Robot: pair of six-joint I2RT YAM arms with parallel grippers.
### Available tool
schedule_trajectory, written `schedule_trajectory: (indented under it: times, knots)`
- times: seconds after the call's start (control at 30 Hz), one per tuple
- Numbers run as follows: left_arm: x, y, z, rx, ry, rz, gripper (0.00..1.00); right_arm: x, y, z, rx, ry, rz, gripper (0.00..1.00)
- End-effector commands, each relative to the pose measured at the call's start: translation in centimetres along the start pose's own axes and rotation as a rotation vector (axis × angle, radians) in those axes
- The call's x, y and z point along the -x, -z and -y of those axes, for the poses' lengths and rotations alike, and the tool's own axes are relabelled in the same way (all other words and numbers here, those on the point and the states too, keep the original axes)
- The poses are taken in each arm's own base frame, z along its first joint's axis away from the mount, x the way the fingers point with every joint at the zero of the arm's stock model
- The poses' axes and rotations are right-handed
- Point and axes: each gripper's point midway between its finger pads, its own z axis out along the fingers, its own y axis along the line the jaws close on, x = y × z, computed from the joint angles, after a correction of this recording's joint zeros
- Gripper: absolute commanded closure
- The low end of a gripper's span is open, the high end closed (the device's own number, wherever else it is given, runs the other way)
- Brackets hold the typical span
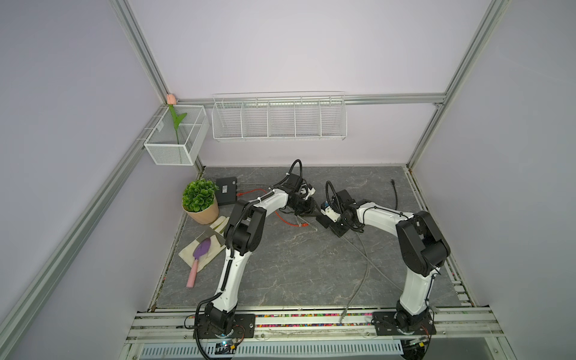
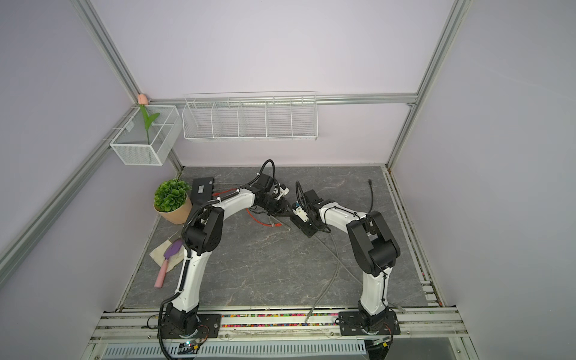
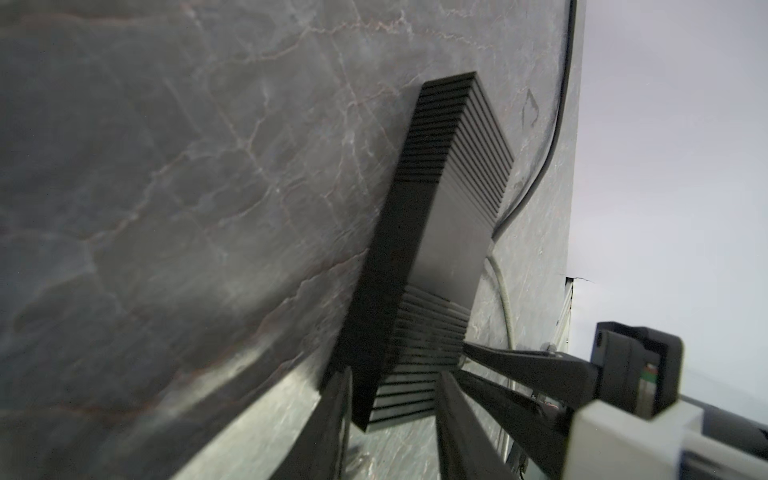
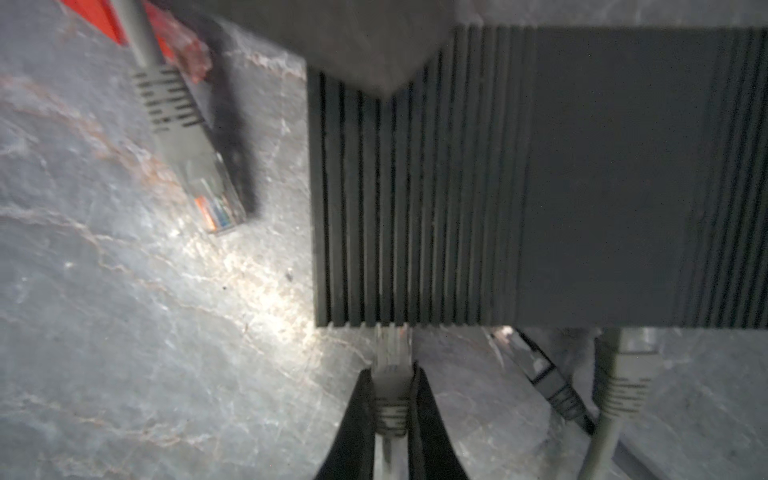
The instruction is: Insert the plug into the switch port
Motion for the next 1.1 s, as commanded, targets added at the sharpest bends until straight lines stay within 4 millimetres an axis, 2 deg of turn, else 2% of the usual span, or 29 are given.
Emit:
schedule_trajectory:
  times: [0.0, 0.17, 0.33, 0.57, 0.73, 0.9, 1.07]
  knots:
    - [-0.4, -1.0, -0.3, -0.022, -0.018, -0.043, 0.68, 1.4, 1.4, 0.2, 0.001, 0.033, 0.072, 0.93]
    - [-0.8, -1.6, -0.7, -0.032, -0.030, -0.082, 0.75, 1.9, 1.9, 0.2, 0.007, 0.039, 0.096, 0.93]
    - [-1.2, -2.1, -0.4, -0.074, -0.028, -0.116, 0.76, 2.0, 1.6, 0.1, 0.021, 0.039, 0.096, 0.93]
    - [-1.9, -2.6, -1.2, -0.069, -0.024, -0.156, 0.77, 2.6, 1.6, -0.1, 0.025, 0.063, 0.127, 0.93]
    - [-2.5, -3.0, -1.7, -0.061, -0.027, -0.190, 0.77, 3.9, 1.8, 0.4, 0.006, 0.118, 0.168, 0.93]
    - [-2.9, -3.4, -1.7, -0.049, -0.047, -0.219, 0.78, 5.1, 0.9, 0.6, 0.014, 0.139, 0.157, 0.93]
    - [-4.4, -4.5, -1.2, -0.047, -0.066, -0.267, 0.79, 6.9, 0.7, 1.2, 0.012, 0.143, 0.185, 0.93]
